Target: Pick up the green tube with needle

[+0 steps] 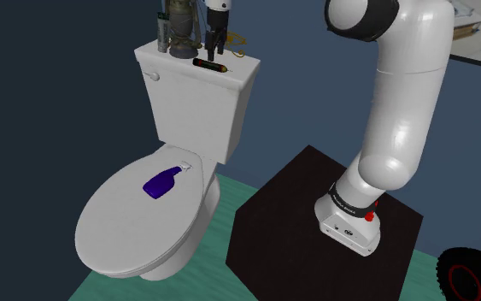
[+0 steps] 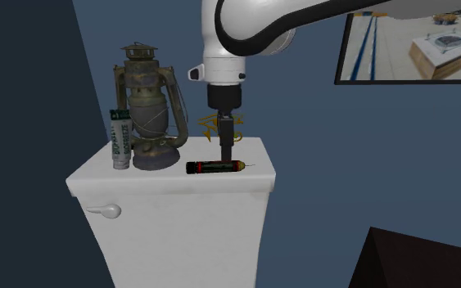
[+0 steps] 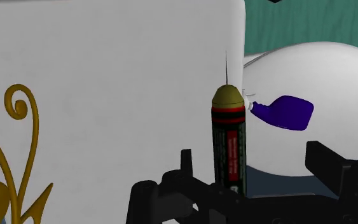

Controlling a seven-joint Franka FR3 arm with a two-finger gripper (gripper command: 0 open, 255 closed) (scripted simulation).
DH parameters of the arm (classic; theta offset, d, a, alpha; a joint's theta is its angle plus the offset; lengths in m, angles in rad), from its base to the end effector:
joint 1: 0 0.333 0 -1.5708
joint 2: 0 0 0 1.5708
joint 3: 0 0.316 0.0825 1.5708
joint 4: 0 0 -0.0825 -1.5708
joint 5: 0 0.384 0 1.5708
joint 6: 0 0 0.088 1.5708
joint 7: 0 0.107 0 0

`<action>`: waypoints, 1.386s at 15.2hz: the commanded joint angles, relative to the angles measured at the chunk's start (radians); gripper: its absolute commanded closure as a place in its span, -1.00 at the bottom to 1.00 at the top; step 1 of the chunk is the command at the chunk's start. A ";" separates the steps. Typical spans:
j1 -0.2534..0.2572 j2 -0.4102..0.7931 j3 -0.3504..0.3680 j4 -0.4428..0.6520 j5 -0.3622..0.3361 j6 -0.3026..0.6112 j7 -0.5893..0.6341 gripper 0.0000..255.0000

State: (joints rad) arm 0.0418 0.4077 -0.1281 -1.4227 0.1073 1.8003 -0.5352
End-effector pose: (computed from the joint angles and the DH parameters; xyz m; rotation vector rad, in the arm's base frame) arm 0.6771 -0.0358 0.4638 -3.0107 -0.6619 0.0140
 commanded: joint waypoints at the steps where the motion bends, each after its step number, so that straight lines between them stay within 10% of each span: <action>1: -0.003 0.044 0.004 0.040 0.003 0.003 -0.011 -1.00; 9: -0.001 0.056 0.005 -0.031 0.006 0.085 -0.017 -1.00; 10: -0.001 0.058 0.005 -0.029 0.007 0.086 -0.016 1.00; 21: -0.001 0.051 0.004 -0.011 0.005 0.061 -0.015 1.00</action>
State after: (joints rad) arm 0.0398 0.4584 -0.1242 -1.4427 0.1126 1.8731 -0.5514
